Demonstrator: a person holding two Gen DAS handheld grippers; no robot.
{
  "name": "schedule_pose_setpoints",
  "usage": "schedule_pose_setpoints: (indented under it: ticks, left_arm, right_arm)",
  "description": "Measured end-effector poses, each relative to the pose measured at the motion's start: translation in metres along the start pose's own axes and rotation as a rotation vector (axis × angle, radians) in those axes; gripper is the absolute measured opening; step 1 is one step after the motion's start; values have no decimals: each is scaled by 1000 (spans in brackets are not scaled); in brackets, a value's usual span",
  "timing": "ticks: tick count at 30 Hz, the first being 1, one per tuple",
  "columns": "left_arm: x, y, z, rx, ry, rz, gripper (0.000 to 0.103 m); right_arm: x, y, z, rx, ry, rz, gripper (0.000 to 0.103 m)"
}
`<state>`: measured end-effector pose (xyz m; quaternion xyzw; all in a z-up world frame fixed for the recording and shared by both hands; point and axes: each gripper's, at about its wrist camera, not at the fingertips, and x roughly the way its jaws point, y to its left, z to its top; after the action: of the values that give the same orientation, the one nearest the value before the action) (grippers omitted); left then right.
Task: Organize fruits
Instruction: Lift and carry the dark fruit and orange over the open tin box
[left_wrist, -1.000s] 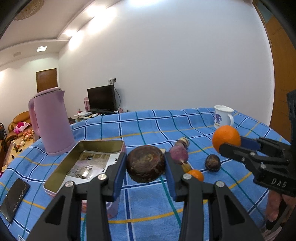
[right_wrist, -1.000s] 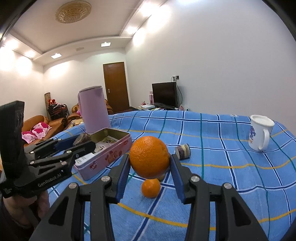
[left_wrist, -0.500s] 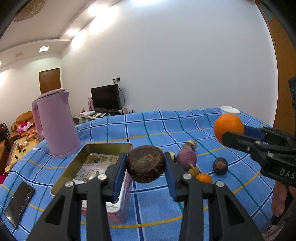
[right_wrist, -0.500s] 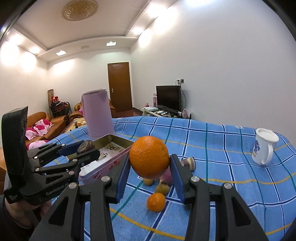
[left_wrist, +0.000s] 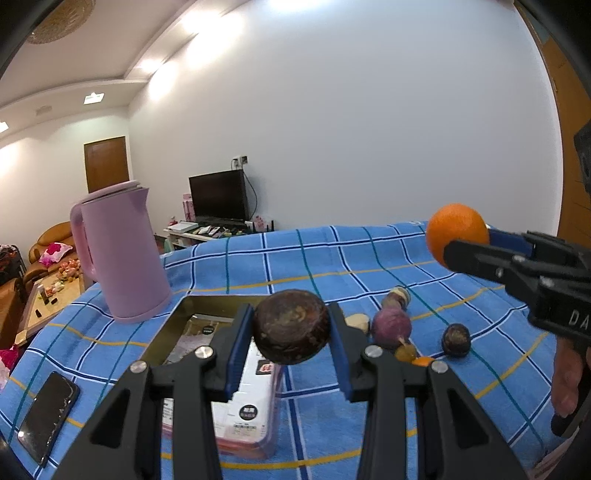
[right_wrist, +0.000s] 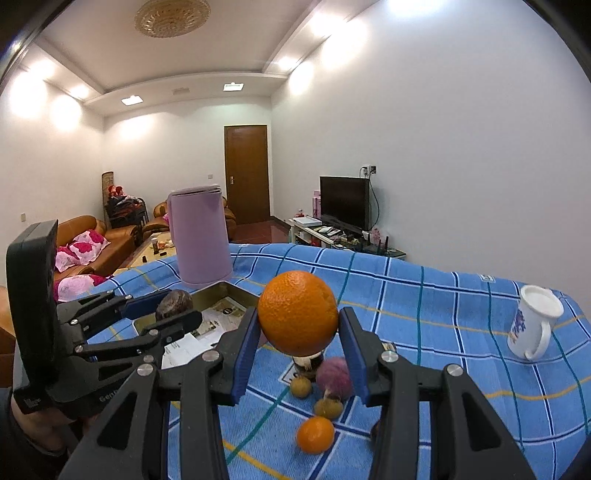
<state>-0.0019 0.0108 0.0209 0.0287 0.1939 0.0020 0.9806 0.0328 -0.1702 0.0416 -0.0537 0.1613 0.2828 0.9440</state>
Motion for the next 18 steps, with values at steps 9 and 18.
schedule_pose_setpoints:
  ticks: [9,18]
  left_arm:
    - [11,25,6,-9,25,51,41]
    - [27,48,5,-20,78,78,41]
  right_arm:
    - [29,6,16,-19,21,31,45]
    - [64,25,27,-52,59,77,45]
